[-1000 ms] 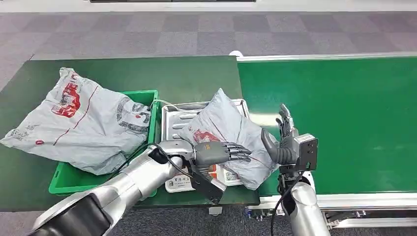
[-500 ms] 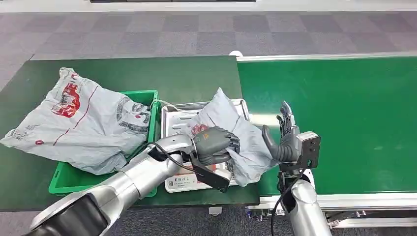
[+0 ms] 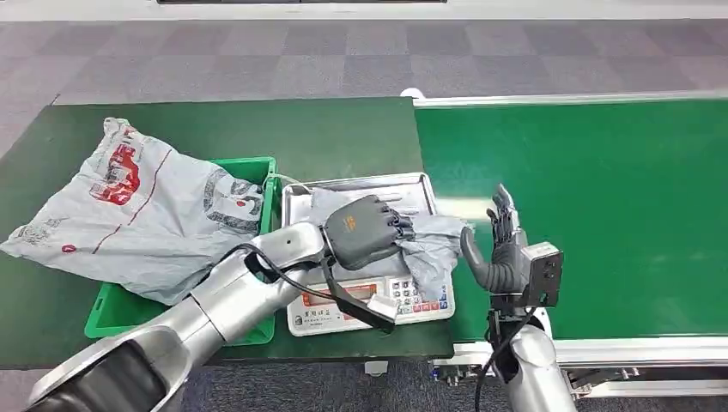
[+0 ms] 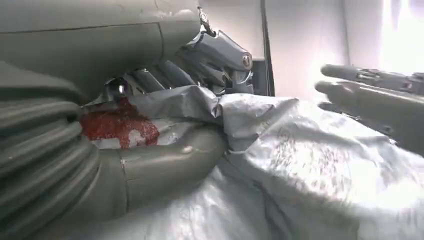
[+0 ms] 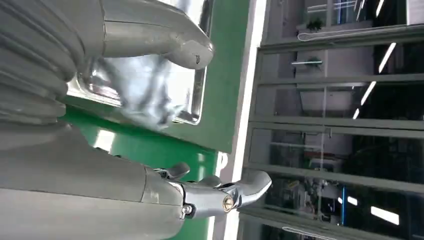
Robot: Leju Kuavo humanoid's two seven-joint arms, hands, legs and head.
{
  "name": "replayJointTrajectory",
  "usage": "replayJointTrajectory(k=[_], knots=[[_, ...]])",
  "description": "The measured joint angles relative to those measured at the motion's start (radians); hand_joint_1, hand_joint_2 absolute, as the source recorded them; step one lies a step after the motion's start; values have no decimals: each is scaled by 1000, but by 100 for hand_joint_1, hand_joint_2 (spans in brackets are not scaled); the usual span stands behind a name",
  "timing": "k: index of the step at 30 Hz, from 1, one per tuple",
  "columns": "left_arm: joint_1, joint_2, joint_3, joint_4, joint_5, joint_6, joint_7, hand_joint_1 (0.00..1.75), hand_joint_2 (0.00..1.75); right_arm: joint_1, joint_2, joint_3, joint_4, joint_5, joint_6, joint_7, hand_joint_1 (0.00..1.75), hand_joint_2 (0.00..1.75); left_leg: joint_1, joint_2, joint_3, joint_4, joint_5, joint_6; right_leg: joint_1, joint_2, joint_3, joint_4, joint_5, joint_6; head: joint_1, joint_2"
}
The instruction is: Moved the parcel from conveyor to table for the left to box.
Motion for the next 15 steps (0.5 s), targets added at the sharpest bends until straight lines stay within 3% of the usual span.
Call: replayJointTrajectory(k=[6,8,15], knots=[[2,8,5,-16,-26,10,4,175,175,7,0,0,-7,3,0,0,0,175,0,0,0,0,0,0,0,0,0,0,0,0,0,0],[12,52,55,-98,-199,97,79,175,175,41,0,0,-37,20,-1,-4,0,175,0,0,-1,0,0,0,0,0,-1,0,0,0,0,0],[6,94,150,-129,-356,167,156,175,175,39,0,0,-40,27,-2,-6,0,175,0,0,-1,0,1,-1,0,0,-1,0,0,0,0,0]])
